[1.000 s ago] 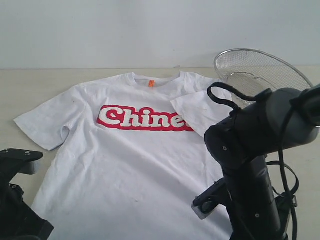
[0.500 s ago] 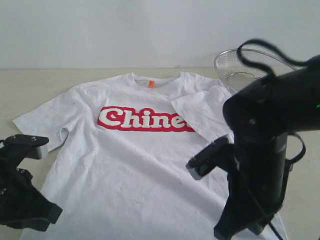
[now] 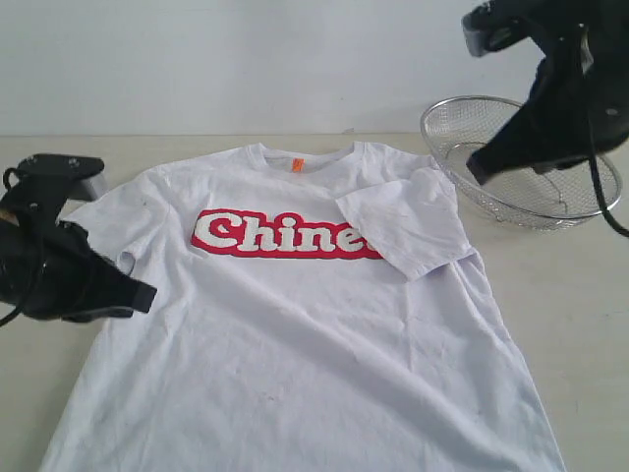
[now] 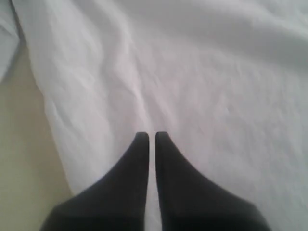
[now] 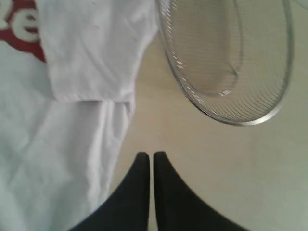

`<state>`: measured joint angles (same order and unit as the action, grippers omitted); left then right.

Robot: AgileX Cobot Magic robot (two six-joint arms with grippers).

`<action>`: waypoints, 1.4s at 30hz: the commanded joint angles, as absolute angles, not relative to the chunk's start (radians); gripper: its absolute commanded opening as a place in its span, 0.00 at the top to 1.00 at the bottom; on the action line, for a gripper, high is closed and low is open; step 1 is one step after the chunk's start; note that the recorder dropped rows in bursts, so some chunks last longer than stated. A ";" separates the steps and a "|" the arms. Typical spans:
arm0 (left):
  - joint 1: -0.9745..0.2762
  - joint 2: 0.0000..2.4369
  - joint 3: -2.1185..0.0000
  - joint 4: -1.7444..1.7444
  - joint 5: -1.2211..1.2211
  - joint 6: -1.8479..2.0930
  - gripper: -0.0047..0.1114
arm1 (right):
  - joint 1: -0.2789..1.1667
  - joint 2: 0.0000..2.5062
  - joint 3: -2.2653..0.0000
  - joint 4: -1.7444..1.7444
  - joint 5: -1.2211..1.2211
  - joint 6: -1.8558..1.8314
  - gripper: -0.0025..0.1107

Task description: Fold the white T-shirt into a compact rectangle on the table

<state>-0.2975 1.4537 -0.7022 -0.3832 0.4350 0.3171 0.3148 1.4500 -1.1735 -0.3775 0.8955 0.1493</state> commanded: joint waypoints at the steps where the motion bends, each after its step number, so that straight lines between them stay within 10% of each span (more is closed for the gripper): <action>1: -0.266 1.494 -0.770 -0.346 0.325 0.318 0.92 | 0.250 1.555 -1.279 -0.038 0.843 -0.141 0.98; 25: 0.425 1.963 -1.288 -0.885 0.823 0.720 0.92 | 0.248 2.228 -1.841 0.237 0.992 -0.381 0.98; 42: 0.457 2.216 -1.486 -0.891 0.928 0.711 0.92 | 0.248 2.314 -1.909 0.080 0.990 -0.302 0.98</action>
<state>0.4577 2.2033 -1.4601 -0.8852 0.9348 0.7250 0.2558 2.3167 -1.9025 0.1143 0.9840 -0.3198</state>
